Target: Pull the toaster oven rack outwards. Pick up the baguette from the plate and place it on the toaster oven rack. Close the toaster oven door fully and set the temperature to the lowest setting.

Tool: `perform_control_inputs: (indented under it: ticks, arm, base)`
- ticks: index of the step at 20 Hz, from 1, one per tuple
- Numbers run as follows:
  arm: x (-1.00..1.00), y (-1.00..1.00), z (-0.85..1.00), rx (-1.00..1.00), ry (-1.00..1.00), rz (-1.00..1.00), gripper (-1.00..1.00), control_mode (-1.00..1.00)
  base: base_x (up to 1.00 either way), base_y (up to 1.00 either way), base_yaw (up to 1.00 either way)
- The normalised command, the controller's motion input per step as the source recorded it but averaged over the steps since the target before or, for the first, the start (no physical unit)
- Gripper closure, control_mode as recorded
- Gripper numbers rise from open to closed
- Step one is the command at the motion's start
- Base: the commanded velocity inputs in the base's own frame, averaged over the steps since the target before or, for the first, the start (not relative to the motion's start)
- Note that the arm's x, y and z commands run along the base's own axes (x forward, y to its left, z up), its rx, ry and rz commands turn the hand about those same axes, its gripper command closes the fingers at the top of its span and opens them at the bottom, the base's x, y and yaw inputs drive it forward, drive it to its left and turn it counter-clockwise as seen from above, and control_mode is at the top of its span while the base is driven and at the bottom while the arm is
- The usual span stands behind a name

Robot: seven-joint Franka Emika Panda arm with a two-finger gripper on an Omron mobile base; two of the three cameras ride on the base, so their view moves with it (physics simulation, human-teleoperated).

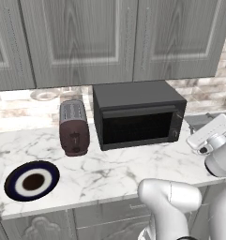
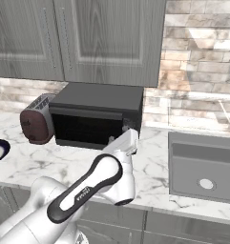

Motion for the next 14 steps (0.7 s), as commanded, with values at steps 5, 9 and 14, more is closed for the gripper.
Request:
perform_control_inputs:
  ticks: [5,9,14]
  arm:
    - [0.03,0.00,-0.14,-0.04,0.01,0.04,-1.00,-1.00]
    - [0.21,0.00,-0.09,-0.05,0.01,0.03,-1.00,-1.00]
    - [0.35,0.00,-0.01,-0.03,0.00,0.00,-1.00,-1.00]
  base:
    - [0.00,0.00,0.00]
    - [0.00,0.00,0.00]
    - [0.00,0.00,0.00]
